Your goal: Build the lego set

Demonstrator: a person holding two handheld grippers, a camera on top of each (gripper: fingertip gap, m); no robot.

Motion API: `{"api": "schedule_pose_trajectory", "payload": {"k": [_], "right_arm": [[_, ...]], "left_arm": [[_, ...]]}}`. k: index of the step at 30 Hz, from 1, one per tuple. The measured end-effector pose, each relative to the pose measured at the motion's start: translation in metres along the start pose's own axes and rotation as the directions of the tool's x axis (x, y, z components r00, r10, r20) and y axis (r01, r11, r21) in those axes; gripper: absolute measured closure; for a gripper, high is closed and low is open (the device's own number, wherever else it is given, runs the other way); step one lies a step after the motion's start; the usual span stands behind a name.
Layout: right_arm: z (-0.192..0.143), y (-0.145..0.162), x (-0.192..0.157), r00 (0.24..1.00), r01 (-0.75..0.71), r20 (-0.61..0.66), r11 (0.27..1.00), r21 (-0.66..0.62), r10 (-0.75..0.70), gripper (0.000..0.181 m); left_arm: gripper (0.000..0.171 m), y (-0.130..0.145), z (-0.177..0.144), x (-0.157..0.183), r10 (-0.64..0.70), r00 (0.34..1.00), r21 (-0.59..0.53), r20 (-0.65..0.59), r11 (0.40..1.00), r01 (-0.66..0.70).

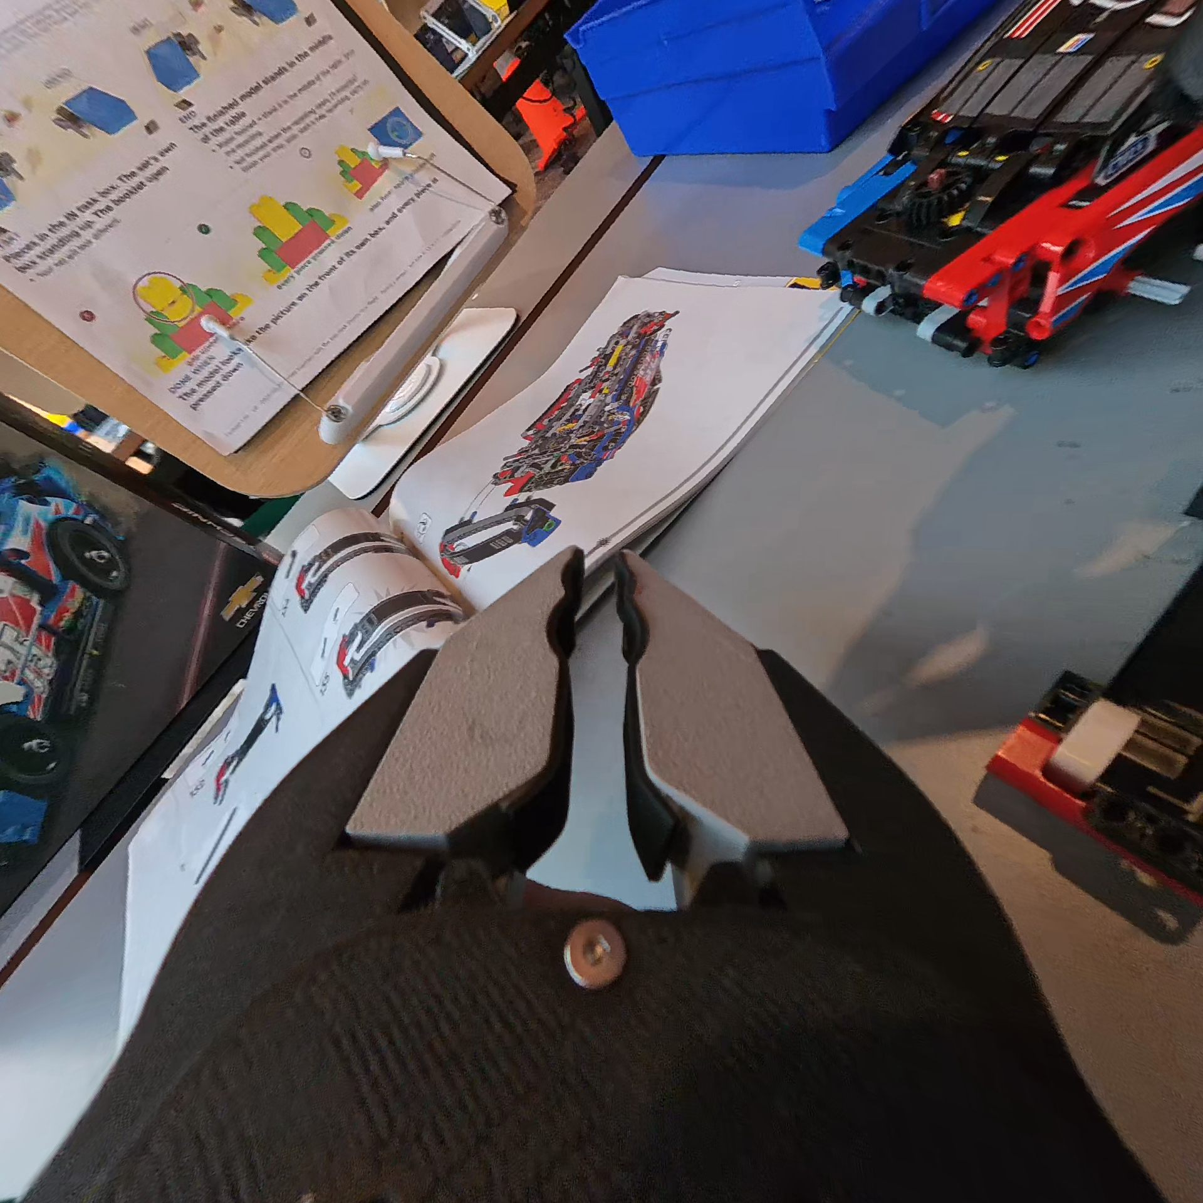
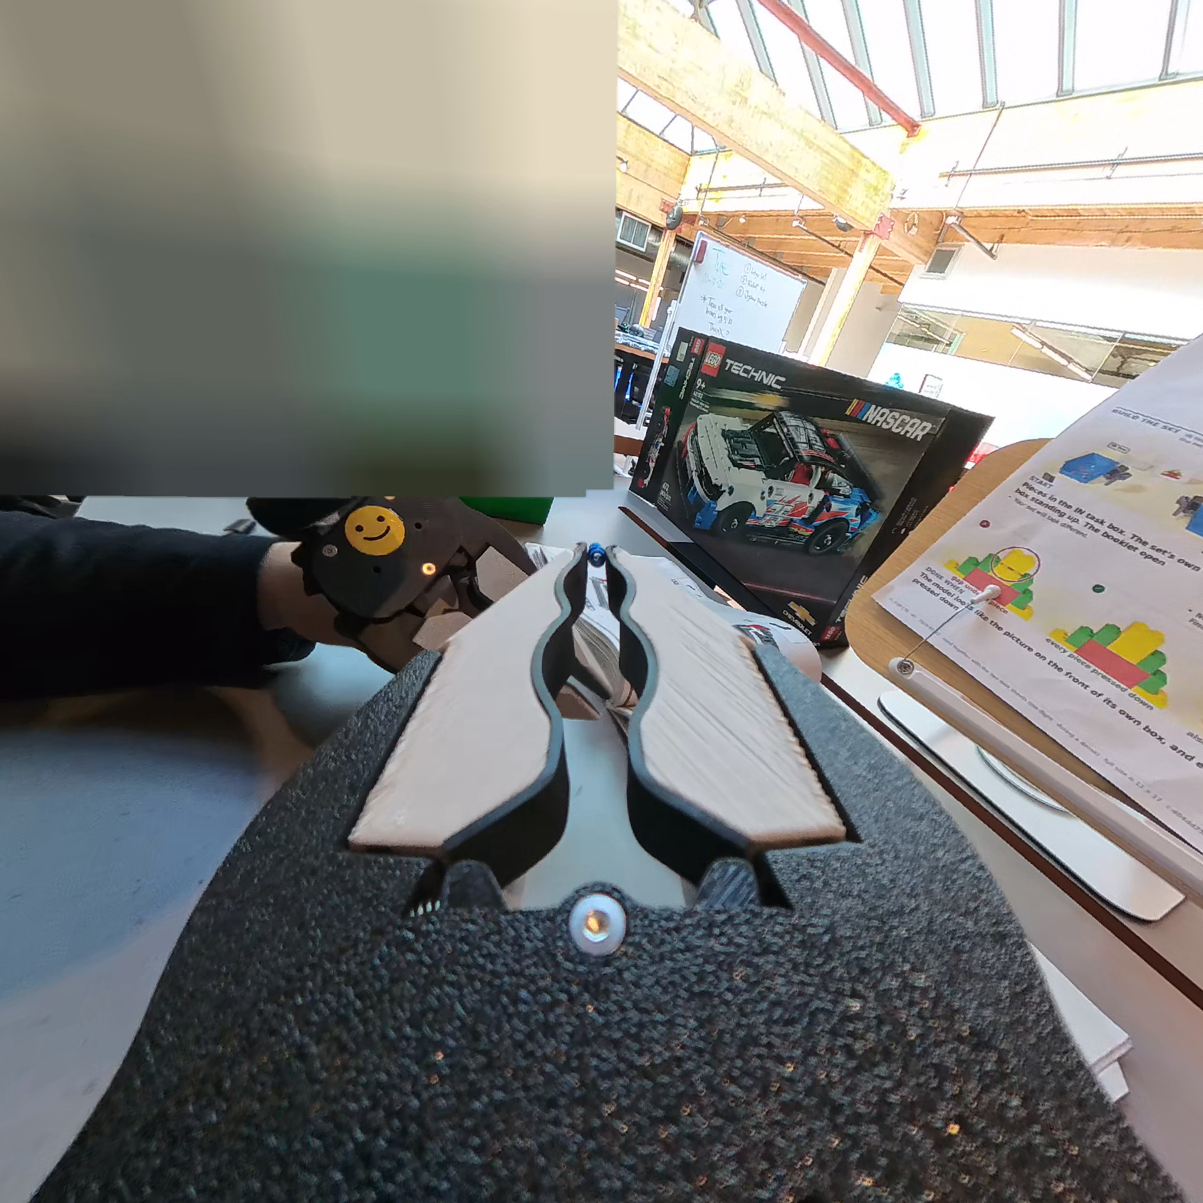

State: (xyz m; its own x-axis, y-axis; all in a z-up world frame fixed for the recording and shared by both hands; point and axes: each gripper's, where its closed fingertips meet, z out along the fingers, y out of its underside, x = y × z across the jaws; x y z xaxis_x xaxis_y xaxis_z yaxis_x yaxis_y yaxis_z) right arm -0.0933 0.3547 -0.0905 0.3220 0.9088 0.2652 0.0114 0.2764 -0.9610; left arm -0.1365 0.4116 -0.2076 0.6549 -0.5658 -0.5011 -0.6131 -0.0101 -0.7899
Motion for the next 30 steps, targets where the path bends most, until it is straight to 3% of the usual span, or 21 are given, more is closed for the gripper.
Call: {"api": "schedule_pose_trajectory", "payload": {"k": [4,8,13,22,30], "right_arm": [[-0.001,0.0,-0.002,1.0,0.013,0.01,1.0,-0.009,-0.013,0.176],[0.0,0.007,-0.009,0.998,0.018,0.054,0.998,-0.053,-0.015,0.176],[0.003,0.02,-0.018,0.994,0.044,0.107,0.992,-0.118,-0.031,0.176],[0.001,0.03,-0.025,0.986,0.05,0.163,0.985,-0.163,-0.024,0.176],[0.001,0.047,-0.042,0.963,0.046,0.268,0.97,-0.237,0.02,0.176]], "left_arm": [[0.164,-0.006,-0.007,0.002,-0.067,0.995,0.032,-0.068,0.997,0.07],[0.156,-0.008,-0.019,0.036,-0.055,0.955,0.035,-0.292,0.997,0.068],[0.142,-0.006,-0.042,0.075,-0.046,0.838,0.023,-0.543,0.997,0.07],[0.126,0.002,-0.066,0.101,-0.032,0.717,0.015,-0.696,0.998,0.059],[0.119,0.01,-0.067,0.12,-0.015,0.668,-0.018,-0.744,1.0,0.002]]}}
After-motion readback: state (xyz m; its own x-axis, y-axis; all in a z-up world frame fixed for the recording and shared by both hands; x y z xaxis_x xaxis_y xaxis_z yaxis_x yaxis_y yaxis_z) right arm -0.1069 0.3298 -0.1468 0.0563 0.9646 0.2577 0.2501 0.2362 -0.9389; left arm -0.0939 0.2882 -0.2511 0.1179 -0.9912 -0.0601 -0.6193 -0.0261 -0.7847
